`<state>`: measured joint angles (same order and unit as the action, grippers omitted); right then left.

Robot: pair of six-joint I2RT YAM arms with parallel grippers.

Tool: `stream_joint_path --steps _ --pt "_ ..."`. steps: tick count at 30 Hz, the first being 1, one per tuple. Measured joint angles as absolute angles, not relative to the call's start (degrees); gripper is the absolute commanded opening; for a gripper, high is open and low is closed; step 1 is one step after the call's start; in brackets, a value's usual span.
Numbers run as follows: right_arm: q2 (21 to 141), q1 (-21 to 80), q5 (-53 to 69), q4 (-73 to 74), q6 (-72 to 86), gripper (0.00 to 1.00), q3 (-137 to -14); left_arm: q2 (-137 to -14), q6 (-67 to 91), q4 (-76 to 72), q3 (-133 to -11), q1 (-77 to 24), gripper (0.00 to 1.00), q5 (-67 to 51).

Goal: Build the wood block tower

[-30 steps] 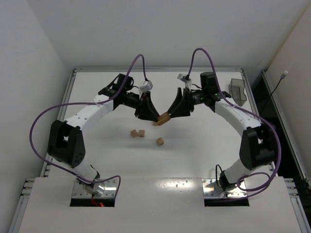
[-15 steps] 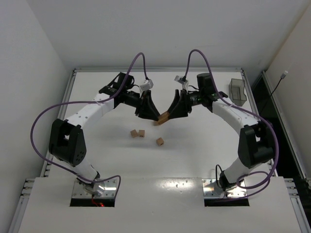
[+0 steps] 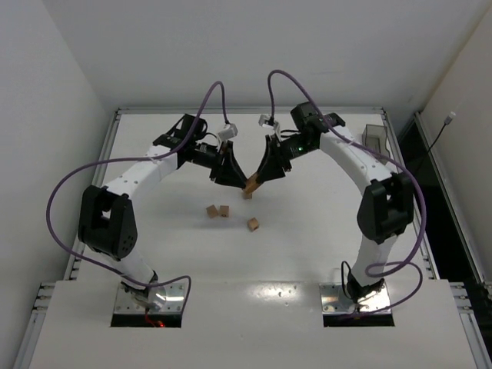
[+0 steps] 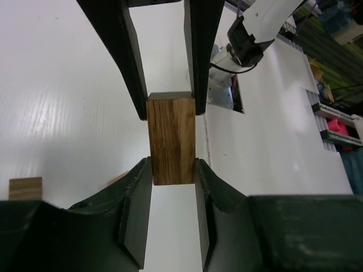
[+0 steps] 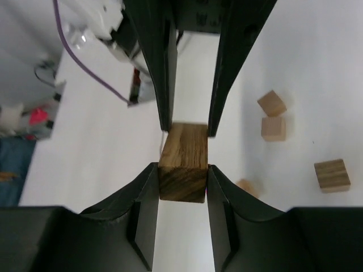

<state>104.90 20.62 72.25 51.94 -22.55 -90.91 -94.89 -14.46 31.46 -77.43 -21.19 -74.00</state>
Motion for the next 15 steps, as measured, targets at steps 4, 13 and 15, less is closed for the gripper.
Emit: stream_joint_path --steps 4,13,15 --pt "107.5 21.6 67.6 65.2 -37.3 0.00 -93.7 -95.4 -13.9 33.6 -77.4 -21.1 0.00 -73.6" --pt "105.2 24.5 57.0 70.8 -43.3 0.00 -90.8 -93.9 -9.5 23.8 -75.0 -22.2 0.27 -73.0" --pt "104.1 24.4 55.0 70.6 -43.0 0.00 -90.8 -91.7 -6.9 19.9 -72.1 -22.2 0.27 -71.6"
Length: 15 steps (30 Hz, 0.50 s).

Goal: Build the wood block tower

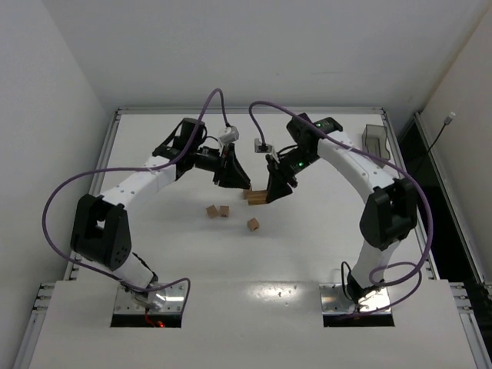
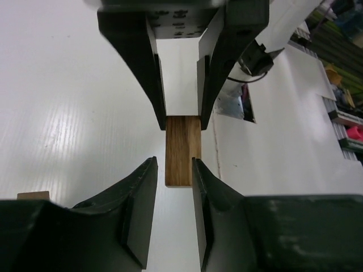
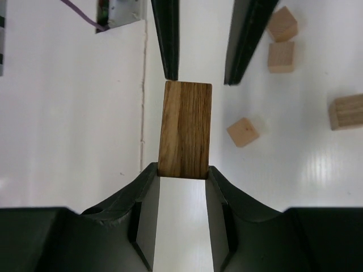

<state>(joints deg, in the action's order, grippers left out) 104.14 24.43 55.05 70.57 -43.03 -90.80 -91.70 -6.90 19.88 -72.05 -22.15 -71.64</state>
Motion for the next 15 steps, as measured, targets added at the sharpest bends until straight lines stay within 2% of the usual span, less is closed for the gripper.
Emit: stream_joint_path --steps 5,9,15 --pt "99.8 23.0 49.8 67.7 -40.4 0.00 -90.8 -86.4 -1.4 13.2 -66.2 -21.7 0.28 -67.3" --pt "96.1 22.9 39.9 65.2 -39.1 0.00 -91.6 -83.5 2.8 11.3 -64.3 -19.3 0.34 -61.6" --pt "99.9 25.4 24.7 69.3 -42.8 0.00 -102.9 -82.4 6.7 13.6 -64.0 -12.4 0.34 -48.4"
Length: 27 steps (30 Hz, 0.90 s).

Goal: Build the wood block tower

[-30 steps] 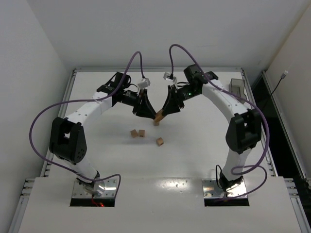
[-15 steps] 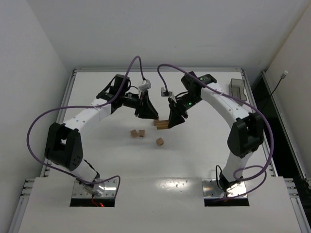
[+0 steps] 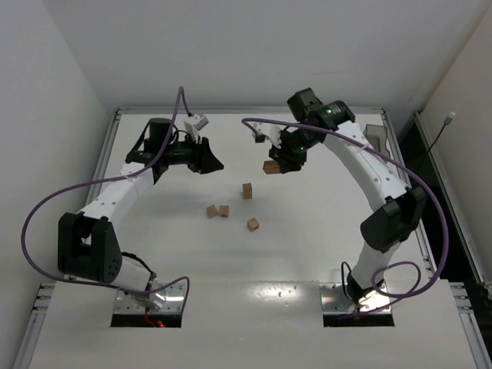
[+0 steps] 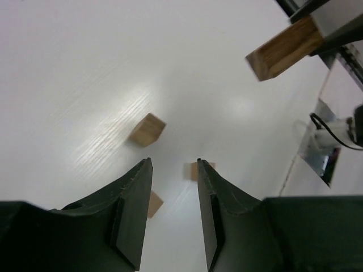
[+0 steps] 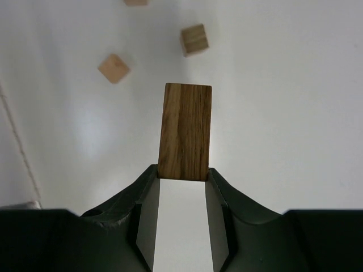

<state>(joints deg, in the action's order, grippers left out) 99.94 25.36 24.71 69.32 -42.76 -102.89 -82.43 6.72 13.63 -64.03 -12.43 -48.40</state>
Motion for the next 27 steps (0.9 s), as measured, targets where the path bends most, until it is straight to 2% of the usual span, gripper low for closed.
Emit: stream_joint_path --steps 3,8,17,21,27 --pt "103.6 27.4 16.8 71.3 -45.0 0.00 -108.3 -82.4 8.0 14.7 -63.9 -10.6 0.34 -43.4" --pt "109.1 31.4 5.2 74.8 -48.8 0.00 -109.3 -81.6 8.8 15.4 -62.6 -8.8 0.34 -38.9" --pt "114.4 35.4 -4.4 76.8 -53.1 0.00 -111.4 -80.0 10.4 15.9 -61.5 -2.2 0.34 -35.4" --pt "114.4 37.2 -8.5 76.8 -55.0 0.00 -110.0 -79.2 11.3 16.0 -60.6 0.9 0.34 -35.1" --pt "114.4 38.4 -12.6 76.8 -56.1 0.00 -101.0 -78.6 13.0 15.1 -58.7 3.0 0.35 -35.8"
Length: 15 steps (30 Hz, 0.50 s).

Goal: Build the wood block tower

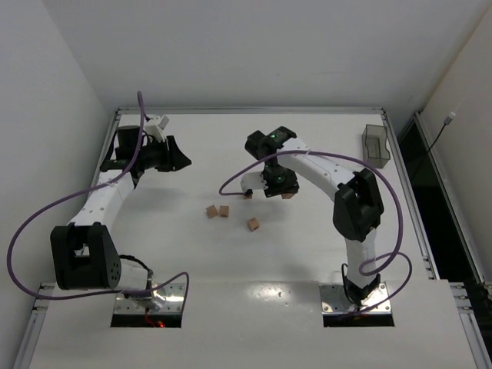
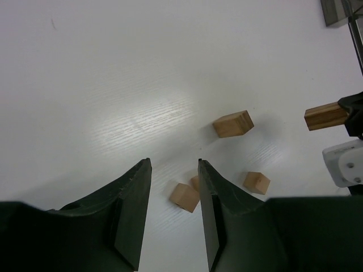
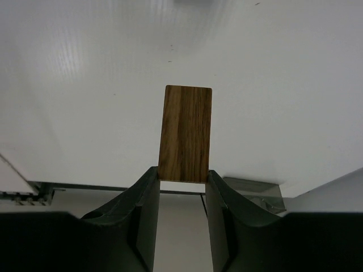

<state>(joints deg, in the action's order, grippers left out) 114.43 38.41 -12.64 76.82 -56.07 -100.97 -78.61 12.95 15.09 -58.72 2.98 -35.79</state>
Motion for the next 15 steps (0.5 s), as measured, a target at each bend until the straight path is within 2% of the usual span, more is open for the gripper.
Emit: stream_joint_path --steps 15 --pt "119.2 38.4 -13.6 76.9 -55.3 0.00 -94.6 -78.6 14.7 13.6 -58.3 3.0 0.35 -37.9"
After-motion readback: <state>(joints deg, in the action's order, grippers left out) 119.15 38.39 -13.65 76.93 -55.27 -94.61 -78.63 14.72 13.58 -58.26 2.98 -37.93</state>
